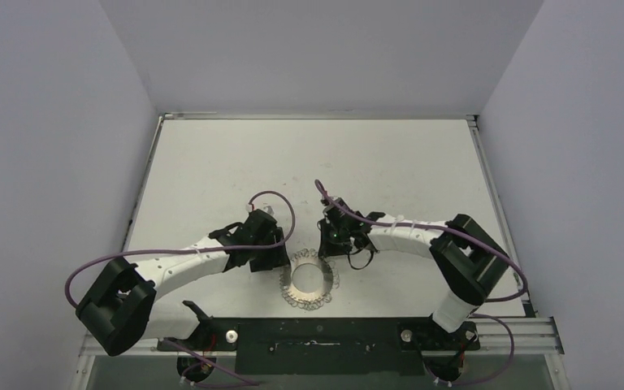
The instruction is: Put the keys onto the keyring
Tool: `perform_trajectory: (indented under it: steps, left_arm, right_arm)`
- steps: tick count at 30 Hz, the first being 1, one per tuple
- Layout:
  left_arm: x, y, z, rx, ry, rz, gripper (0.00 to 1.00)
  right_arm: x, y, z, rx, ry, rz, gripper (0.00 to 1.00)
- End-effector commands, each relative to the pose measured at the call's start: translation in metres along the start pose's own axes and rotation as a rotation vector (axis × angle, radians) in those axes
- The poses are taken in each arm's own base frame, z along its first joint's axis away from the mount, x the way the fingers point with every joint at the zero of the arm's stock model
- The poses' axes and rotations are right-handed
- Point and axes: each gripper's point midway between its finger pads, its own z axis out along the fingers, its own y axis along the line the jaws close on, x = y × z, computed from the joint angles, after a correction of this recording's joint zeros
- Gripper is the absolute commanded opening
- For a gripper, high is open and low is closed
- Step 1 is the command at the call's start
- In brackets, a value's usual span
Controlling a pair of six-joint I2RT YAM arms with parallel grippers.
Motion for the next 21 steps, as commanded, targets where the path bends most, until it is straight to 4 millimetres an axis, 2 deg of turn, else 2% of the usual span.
perform_trajectory:
  steps: [1,3,6,9,12,17,21]
  left_arm:
    - [-0.033,0.016,-0.013,-0.16,-0.088,0.074,0.55]
    - [-0.041,0.017,-0.017,-0.187,-0.096,0.086,0.58]
    - [-0.053,0.02,-0.022,-0.213,-0.107,0.087,0.62]
    - [-0.062,0.024,-0.024,-0.222,-0.119,0.075,0.74]
    - [-0.069,0.025,-0.024,-0.201,-0.126,0.052,0.76]
    - [-0.077,0.033,-0.02,-0.157,-0.118,-0.013,0.76]
    - [-0.072,0.04,-0.01,-0.097,-0.087,-0.089,0.75]
  right_arm:
    - [-0.044,0.003,0.025,-0.069,-0.014,0.027,0.0]
    - [-0.062,0.011,0.037,-0.111,-0.013,0.048,0.0]
    - [-0.079,0.016,0.048,-0.109,-0.005,0.035,0.01]
    - [-0.087,0.017,0.054,-0.08,0.021,0.011,0.06]
    - [-0.091,0.015,0.054,-0.053,0.029,-0.006,0.12]
    - [-0.081,0.01,0.054,-0.044,0.05,0.008,0.23]
    - [-0.058,0.002,0.057,-0.035,0.091,0.029,0.24]
